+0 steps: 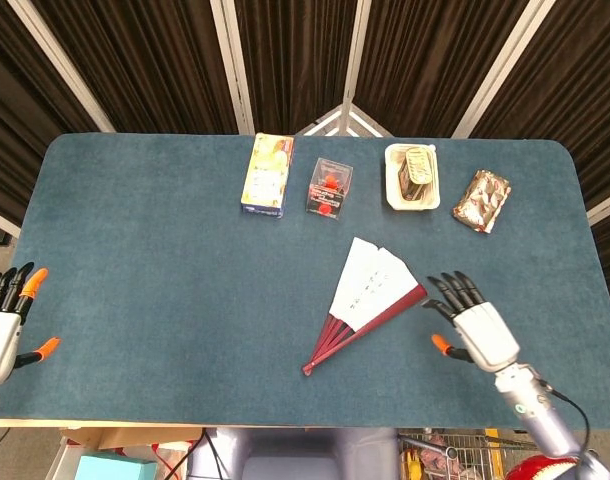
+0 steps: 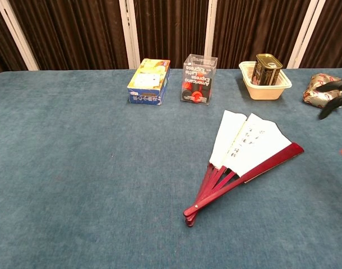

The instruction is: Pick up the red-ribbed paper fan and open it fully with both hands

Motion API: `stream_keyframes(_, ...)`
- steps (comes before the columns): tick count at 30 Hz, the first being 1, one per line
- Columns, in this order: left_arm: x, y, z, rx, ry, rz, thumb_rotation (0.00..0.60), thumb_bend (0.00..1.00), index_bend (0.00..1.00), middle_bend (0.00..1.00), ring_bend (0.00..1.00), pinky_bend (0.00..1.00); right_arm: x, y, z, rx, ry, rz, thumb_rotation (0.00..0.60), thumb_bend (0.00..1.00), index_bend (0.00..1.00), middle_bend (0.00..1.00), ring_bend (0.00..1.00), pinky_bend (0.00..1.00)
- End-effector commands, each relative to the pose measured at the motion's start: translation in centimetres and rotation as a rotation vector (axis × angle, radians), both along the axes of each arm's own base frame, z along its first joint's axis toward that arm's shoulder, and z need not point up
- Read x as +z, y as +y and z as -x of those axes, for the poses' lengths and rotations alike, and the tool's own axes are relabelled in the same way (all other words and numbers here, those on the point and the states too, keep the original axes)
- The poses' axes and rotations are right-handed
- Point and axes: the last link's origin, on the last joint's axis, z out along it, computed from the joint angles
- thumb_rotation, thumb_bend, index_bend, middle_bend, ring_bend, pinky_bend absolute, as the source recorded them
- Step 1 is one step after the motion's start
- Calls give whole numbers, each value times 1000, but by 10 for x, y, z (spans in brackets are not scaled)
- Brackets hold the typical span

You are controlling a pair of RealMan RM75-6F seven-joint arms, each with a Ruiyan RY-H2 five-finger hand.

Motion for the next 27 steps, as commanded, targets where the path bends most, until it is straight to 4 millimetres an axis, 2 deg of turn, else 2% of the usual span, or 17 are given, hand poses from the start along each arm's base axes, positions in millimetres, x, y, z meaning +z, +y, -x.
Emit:
stream_keyframes(1, -1, 0, 0, 1, 0, 0, 600, 0, 0, 0, 0, 0, -24, -1, -10, 40, -34, -41, 600, 316, 337, 123, 23, 0)
stream_keyframes(7, -1, 1, 0, 4, 2, -1, 600, 0, 0, 0, 0, 0, -58, 2, -16, 50, -37, -84, 600, 316, 341, 123, 23, 0)
stream_keyframes(11, -1, 2, 1, 9, 5, -4, 600, 0, 0, 0, 0, 0, -74, 3, -22, 45, -60, -99, 600, 317, 379, 131, 23, 0)
stream_keyframes(21, 0, 3, 1, 15, -1, -3, 600, 0, 0, 0, 0, 0, -105, 3, -40, 61, -107, -114, 600, 316, 413, 142, 23, 0)
stream_keyframes(27, 1, 4, 3, 28, -6, -12, 600, 0, 0, 0, 0, 0, -118, 3, -42, 45, -118, -119, 600, 316, 413, 145, 23, 0)
